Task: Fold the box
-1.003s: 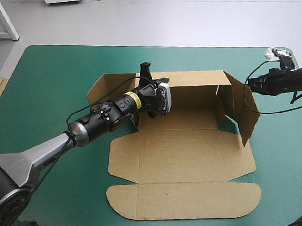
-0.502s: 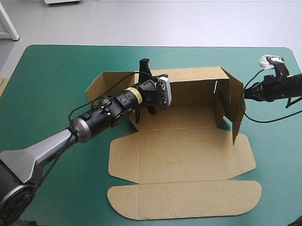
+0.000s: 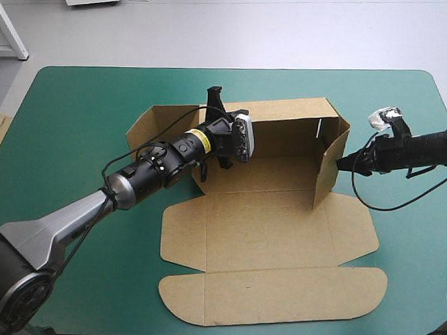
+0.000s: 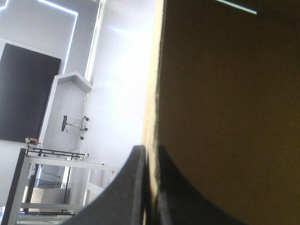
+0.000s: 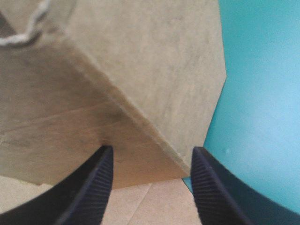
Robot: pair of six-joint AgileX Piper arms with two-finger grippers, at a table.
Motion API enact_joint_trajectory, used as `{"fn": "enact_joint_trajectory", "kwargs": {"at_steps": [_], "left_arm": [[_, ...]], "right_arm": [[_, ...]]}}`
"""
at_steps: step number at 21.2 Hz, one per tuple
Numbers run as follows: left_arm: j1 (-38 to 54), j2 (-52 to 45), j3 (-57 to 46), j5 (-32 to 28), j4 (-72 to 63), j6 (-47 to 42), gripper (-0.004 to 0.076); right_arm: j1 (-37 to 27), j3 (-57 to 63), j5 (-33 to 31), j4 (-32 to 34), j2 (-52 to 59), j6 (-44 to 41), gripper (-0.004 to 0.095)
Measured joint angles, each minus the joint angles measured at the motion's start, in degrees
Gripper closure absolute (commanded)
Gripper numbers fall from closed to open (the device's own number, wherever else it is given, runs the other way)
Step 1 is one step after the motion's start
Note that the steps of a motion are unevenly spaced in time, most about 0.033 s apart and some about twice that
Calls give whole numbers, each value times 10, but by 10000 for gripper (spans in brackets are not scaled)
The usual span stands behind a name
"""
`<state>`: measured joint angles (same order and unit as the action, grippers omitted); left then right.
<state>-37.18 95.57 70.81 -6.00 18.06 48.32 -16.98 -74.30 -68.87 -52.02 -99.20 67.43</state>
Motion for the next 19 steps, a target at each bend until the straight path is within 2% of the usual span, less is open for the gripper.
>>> {"fn": "enact_joint_trajectory", "kwargs": {"at_steps": [1, 5, 9, 15, 19], "left_arm": [[0, 0, 0, 0, 0, 0, 718], [-1, 0, 0, 3, 5, 0, 718], [-5, 0, -12, -1, 52, 0, 718], [-5, 0, -20, -15, 60, 1, 718], [-5, 0, -21, -15, 60, 1, 718]], "right_arm": [[1, 1, -1, -2, 2, 3, 178], [16, 3, 3, -9, 4, 12, 181], [51, 4, 54, 17, 4, 15, 186], [58, 4, 65, 27, 4, -17, 249], [87, 4, 80, 32, 4, -27, 262]]}}
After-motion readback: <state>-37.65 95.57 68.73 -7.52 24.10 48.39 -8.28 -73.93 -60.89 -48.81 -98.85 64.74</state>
